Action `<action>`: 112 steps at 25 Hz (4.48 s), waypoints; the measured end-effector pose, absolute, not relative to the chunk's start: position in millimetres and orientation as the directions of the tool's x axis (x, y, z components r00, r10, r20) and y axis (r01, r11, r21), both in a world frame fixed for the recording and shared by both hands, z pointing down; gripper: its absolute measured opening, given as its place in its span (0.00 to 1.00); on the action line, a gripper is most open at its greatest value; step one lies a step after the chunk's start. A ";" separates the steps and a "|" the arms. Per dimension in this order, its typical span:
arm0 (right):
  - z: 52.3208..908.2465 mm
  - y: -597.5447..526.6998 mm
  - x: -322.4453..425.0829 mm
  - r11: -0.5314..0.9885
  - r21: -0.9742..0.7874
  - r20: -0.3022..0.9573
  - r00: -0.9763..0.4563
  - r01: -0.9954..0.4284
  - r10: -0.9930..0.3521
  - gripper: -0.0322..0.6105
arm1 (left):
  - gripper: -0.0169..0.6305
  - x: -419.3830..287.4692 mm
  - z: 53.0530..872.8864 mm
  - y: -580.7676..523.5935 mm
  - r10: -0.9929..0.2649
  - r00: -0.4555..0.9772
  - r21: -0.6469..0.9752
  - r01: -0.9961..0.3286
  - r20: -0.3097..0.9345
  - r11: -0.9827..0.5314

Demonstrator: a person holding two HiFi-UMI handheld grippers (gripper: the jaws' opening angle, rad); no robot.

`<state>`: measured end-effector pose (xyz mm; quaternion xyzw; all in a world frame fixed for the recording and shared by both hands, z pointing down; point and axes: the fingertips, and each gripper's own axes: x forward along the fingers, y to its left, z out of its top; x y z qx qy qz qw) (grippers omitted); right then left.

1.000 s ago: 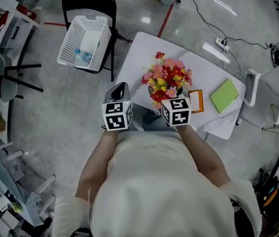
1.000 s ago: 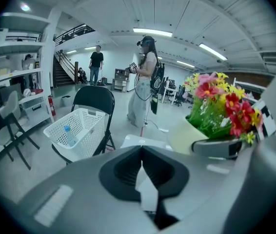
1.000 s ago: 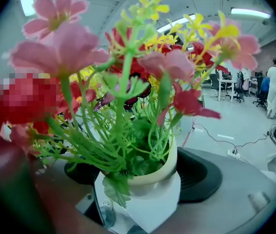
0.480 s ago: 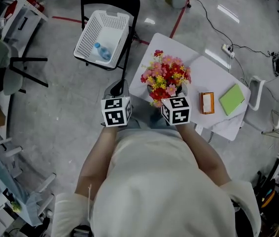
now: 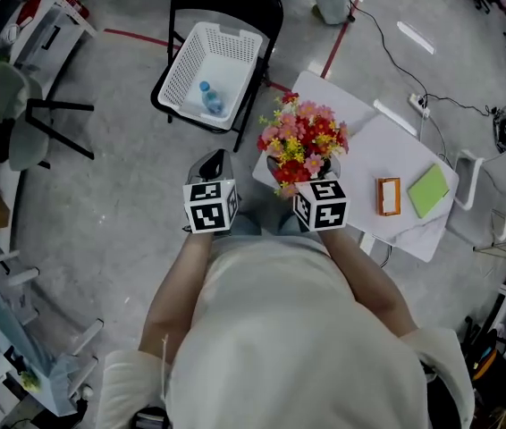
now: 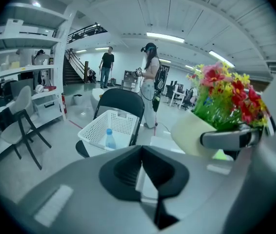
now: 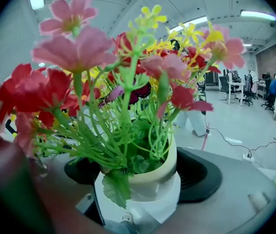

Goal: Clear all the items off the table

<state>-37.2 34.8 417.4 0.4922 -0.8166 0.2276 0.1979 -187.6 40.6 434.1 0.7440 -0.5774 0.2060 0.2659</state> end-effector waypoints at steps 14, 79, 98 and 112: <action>422.7 22.8 -147.0 0.420 -0.190 0.555 -0.450 -0.888 -0.700 0.79 | 0.04 -292.4 439.8 25.6 -0.746 0.252 0.172 -0.968 0.616 -0.185; 538.0 -269.5 -222.9 0.390 -0.206 0.654 -0.422 -0.898 -0.627 0.79 | 0.04 -343.3 517.2 -179.1 -0.636 0.268 0.252 -0.961 0.724 -0.118; 618.9 -339.6 -258.7 0.397 -0.202 0.719 -0.411 -0.895 -0.560 0.79 | 0.04 -338.9 555.5 -212.1 -0.573 0.287 0.275 -0.955 0.767 -0.111; 681.5 -352.5 -267.9 0.404 -0.187 0.773 -0.388 -0.896 -0.502 0.79 | 0.04 -337.3 577.9 -226.6 -0.542 0.305 0.302 -0.948 0.783 -0.097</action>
